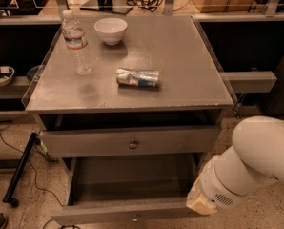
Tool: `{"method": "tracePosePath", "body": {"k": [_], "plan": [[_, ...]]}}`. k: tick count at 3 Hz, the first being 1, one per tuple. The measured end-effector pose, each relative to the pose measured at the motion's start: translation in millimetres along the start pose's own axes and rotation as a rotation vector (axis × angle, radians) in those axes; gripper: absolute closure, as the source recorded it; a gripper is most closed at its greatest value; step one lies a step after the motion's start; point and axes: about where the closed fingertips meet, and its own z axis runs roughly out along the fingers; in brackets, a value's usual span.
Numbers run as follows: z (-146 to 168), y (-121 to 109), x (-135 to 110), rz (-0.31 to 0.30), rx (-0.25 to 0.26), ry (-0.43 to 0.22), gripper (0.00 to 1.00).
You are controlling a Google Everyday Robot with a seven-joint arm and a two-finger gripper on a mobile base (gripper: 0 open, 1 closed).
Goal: Close middle drawer
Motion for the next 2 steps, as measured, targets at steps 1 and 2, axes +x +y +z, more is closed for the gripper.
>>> {"method": "tracePosePath", "body": {"k": [1, 2], "plan": [[0.5, 0.3, 0.4, 0.000, -0.001, 0.001, 1.00], [-2.6, 6.1, -0.7, -0.006, 0.000, -0.015, 1.00]]}}
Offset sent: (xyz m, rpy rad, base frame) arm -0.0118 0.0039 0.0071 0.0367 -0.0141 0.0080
